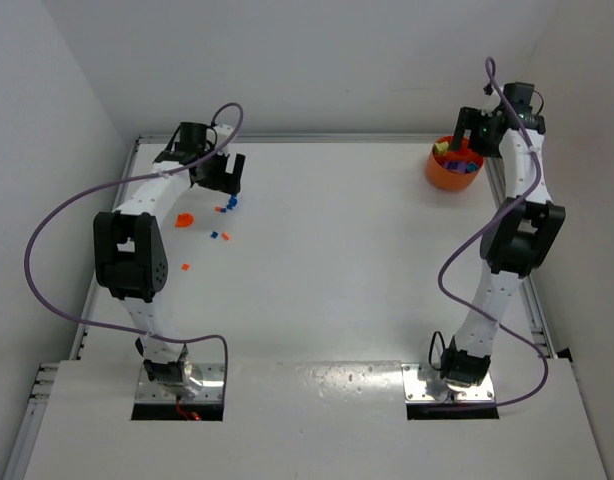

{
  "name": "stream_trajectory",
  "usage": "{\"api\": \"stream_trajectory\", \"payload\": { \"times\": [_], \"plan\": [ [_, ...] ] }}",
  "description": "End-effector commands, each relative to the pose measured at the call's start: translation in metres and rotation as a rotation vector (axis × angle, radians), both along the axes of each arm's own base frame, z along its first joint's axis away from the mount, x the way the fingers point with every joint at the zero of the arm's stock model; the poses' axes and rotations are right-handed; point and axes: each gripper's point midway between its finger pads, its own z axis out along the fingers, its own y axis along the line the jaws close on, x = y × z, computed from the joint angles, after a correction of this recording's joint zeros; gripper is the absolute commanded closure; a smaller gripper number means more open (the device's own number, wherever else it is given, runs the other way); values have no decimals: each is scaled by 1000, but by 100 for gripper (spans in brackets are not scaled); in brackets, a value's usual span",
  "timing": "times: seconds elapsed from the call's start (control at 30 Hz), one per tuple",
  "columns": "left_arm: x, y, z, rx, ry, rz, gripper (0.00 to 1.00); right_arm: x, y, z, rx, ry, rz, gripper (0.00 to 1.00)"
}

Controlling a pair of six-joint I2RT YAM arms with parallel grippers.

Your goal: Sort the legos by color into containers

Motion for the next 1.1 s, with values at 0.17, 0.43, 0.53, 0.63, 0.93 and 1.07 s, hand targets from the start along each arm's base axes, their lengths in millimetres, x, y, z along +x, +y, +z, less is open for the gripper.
{"api": "stream_trajectory", "payload": {
  "times": [0.17,0.43,0.53,0.63,0.93,1.07],
  "plan": [
    [-2,-6,8,-29,-8,-7,0,1,28,-14,194,12,81,7],
    [-2,-8,8,-36,-8,-13,0,6,16,-29,158,31,29,5],
    [-4,-8,5,-35,2,-13,0,4,14,-39,150,53,15,3],
    [-4,-8,5,-41,4,-6,0,8,9,-41,132,48,2,3],
    [-4,-8,5,-41,4,-6,0,8,9,-56,140,76,0,2],
    [-4,-8,5,-41,4,-6,0,10,8,-58,140,76,0,2]
  ]
}}
